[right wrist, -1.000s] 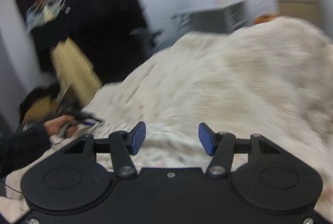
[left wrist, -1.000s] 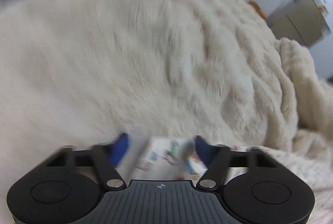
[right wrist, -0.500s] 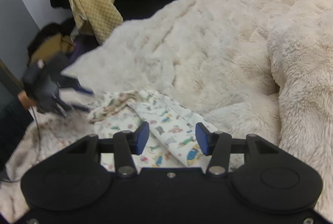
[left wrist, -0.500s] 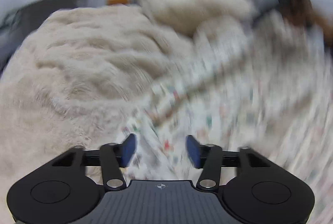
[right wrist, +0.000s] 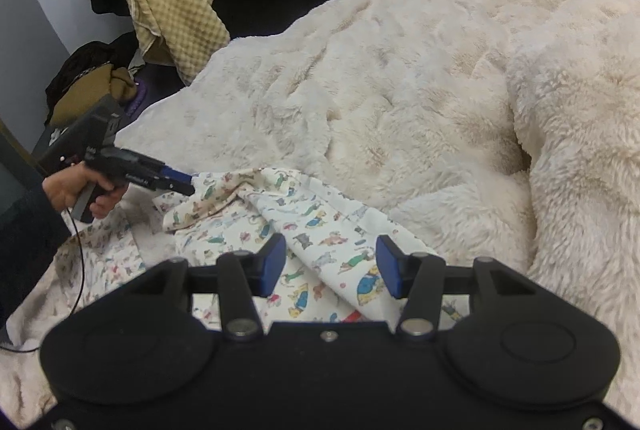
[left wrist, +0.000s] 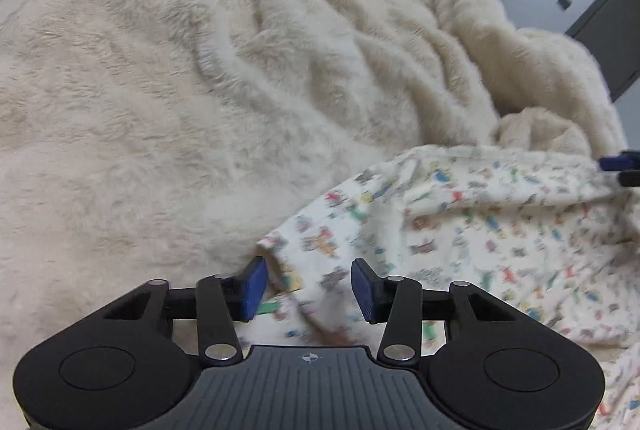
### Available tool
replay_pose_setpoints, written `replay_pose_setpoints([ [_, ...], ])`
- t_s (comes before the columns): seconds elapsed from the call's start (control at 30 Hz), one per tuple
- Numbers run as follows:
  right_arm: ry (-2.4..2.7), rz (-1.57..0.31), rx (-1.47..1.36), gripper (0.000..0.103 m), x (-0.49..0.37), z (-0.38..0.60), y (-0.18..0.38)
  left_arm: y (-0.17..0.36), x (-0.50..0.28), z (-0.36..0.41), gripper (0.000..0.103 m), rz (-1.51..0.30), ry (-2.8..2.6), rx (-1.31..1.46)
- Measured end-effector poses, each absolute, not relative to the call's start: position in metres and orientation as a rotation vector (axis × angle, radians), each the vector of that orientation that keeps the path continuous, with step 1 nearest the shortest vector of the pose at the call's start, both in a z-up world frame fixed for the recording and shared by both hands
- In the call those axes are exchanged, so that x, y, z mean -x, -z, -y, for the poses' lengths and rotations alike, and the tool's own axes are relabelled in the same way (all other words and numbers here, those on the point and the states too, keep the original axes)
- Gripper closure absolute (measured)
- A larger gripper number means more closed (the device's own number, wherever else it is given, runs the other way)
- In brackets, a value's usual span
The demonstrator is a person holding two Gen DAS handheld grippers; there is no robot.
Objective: Fold clothes
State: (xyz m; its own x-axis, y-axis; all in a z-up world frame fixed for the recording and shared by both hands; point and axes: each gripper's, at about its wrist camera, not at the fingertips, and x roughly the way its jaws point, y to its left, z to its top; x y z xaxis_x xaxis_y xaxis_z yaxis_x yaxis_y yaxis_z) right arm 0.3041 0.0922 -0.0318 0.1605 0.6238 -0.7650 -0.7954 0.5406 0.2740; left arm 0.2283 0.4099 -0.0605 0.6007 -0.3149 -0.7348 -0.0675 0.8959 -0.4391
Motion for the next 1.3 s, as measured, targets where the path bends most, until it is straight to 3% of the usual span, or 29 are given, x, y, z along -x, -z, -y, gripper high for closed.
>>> replay_pose_setpoints([
  [0.27,-1.004,-0.992,0.277,0.056,-0.311,-0.105,0.045,-0.012,-0.262,-0.453,0.103,-0.708,0.075,0.322],
  [0.47,-0.983,-1.080,0.382,0.057,-0.330,-0.140,0.067,-0.021,-0.309,-0.449,0.103,-0.669,-0.046,0.119],
  [0.5,-0.973,-1.089,0.423,0.076,-0.331,-0.147,0.071,-0.022,-0.315,-0.448,0.103,-0.662,-0.060,0.087],
  [0.53,-0.963,-1.097,0.454,0.101,-0.333,-0.154,0.075,-0.022,-0.325,-0.447,0.103,-0.658,-0.076,0.069],
  [0.67,-0.919,-1.075,0.414,0.103,-0.347,-0.159,0.073,0.000,-0.367,-0.435,0.102,-0.699,-0.191,-0.022],
  [0.73,-0.863,-1.080,0.403,0.103,-0.352,-0.158,0.074,0.019,-0.382,-0.435,0.086,-0.790,-0.281,-0.043],
  [0.8,-0.818,-1.040,0.422,0.094,-0.344,-0.152,0.067,0.025,-0.377,-0.442,0.078,-0.808,-0.331,0.019],
  [0.83,-0.799,-1.008,0.434,0.081,-0.338,-0.148,0.061,0.026,-0.372,-0.446,0.075,-0.805,-0.349,0.060],
  [0.93,-0.765,-0.885,0.437,0.061,-0.305,-0.111,0.028,0.012,-0.331,-0.450,0.056,-0.768,-0.321,0.040],
  [1.23,-0.790,-0.666,0.234,0.051,-0.114,0.092,-0.060,-0.055,-0.150,-0.377,0.041,-0.634,0.007,-0.477],
  [1.3,-0.744,-0.631,0.257,0.050,-0.072,0.127,-0.063,-0.069,-0.117,-0.350,0.040,-0.579,0.033,-0.445],
])
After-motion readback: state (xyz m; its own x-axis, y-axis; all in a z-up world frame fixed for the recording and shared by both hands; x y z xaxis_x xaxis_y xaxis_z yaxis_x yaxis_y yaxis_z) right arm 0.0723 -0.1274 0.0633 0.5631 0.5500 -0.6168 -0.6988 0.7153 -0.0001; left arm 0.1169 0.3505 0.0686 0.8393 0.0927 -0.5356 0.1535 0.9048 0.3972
